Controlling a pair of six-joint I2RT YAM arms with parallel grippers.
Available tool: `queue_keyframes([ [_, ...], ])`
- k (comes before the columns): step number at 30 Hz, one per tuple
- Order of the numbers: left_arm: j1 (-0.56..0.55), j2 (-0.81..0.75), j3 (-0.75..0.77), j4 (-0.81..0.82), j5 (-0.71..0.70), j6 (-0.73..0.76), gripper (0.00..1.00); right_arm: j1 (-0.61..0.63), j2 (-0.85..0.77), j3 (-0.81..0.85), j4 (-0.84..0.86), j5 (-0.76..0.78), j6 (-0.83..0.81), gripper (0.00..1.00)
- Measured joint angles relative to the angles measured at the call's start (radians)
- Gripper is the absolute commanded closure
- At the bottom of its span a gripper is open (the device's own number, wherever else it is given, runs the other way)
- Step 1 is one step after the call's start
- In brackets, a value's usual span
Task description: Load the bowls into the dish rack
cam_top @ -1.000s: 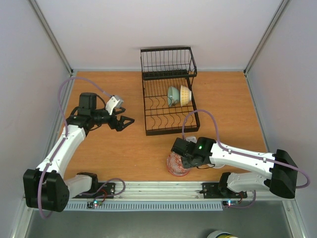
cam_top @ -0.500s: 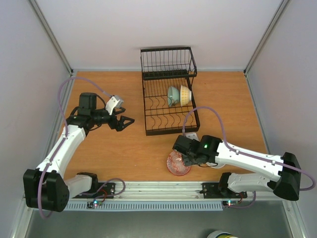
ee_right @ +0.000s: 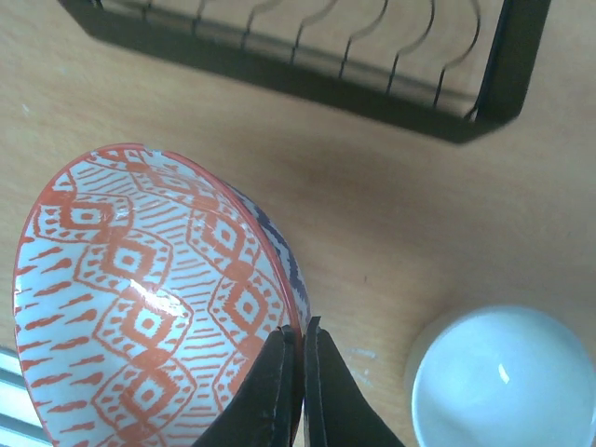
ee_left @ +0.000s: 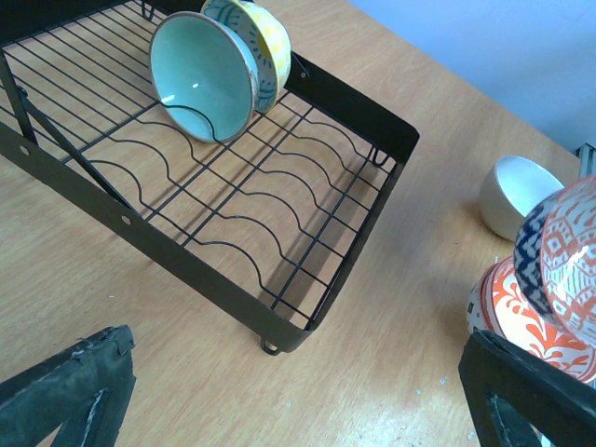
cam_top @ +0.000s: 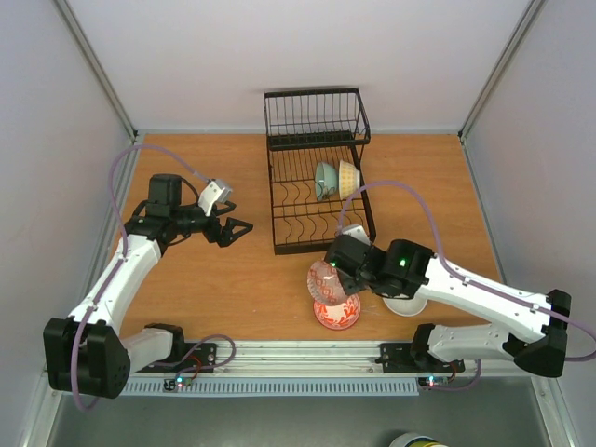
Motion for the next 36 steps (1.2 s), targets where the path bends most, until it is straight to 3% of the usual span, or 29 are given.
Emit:
queue_keyframes([
  [8, 0.0, -0.003, 0.0, -0.013, 0.023, 0.003, 0.04, -0.02, 0.14, 0.197, 0.066, 0.111, -0.139, 0.99],
  [18, -0.015, 0.056, 0.016, -0.071, 0.058, 0.028, 0.05, -0.118, 0.491, 0.386, 0.259, 0.079, -0.32, 0.99],
  [26, -0.027, 0.057, 0.018, -0.077, 0.046, 0.031, 0.07, -0.129, 0.58, 0.533, 0.315, 0.008, -0.388, 0.99],
  [33, -0.044, 0.058, 0.026, -0.08, 0.011, 0.045, 0.18, -0.129, 0.581, 0.57, 0.357, -0.036, -0.419, 0.99],
  [36, -0.054, 0.064, 0.026, -0.084, 0.0, 0.055, 0.46, -0.129, 0.581, 0.568, 0.366, -0.04, -0.426, 0.99],
])
